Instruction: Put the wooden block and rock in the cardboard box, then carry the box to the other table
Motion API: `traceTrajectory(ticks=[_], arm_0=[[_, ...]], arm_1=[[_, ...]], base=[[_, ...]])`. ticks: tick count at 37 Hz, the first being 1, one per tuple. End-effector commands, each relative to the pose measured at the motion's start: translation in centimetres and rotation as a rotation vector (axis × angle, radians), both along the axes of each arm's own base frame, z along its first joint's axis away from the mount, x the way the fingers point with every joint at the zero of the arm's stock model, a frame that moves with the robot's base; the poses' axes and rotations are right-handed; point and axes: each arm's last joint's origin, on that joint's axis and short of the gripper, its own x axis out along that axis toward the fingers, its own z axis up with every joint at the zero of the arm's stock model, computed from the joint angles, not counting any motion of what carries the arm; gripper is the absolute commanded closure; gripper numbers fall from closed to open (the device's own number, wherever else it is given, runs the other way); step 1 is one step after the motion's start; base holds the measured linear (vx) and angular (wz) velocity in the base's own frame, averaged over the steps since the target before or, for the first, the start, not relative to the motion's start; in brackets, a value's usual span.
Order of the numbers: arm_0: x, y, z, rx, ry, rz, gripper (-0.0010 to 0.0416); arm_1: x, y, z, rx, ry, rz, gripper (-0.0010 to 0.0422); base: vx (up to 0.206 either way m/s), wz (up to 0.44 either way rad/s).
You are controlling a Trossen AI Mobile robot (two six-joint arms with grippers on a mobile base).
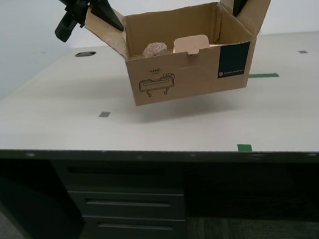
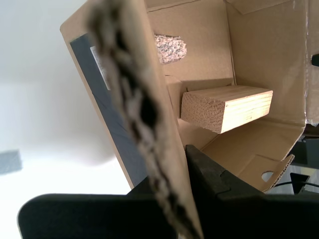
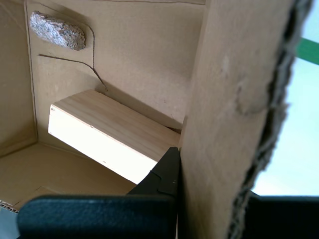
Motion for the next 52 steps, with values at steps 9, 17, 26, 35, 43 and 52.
traceTrajectory(ticks=[9,17,26,35,43,52], arm_0=[[-0.3,0.1,0.2,0.0,0.014,0.004,0.0406],[-0.3,0.1,0.2,-0.003,0.009,0.017,0.0406],[-0.3,0.2,0.2,-0.005,0.002,0.029,0.0406],[-0.5,0.9,0.2,0.004,0.01,0.022,0.0406],[-1.5,3.5,0.2,0.031,0.052,-0.023,0.0406],[-2.5,6.1,0.2,0.043,0.063,-0.077,0.0406]], arm_1=[[-0.6,0.0,1.0,-0.008,-0.024,-0.018,0.0413],[-1.1,0.4,2.0,0.051,-0.04,0.082,0.0413],[-1.1,0.4,2.0,0.046,-0.025,0.095,0.0413],[-1.2,0.5,1.9,0.065,-0.053,0.045,0.0413],[-1.7,0.9,2.1,0.109,-0.115,-0.067,0.0413],[-2.1,1.1,3.3,0.102,-0.187,-0.094,0.0413]], base=[[-0.05,0.295],[-0.03,0.302],[-0.034,0.41],[-0.038,0.573],[-0.024,0.672],[-0.012,0.623]])
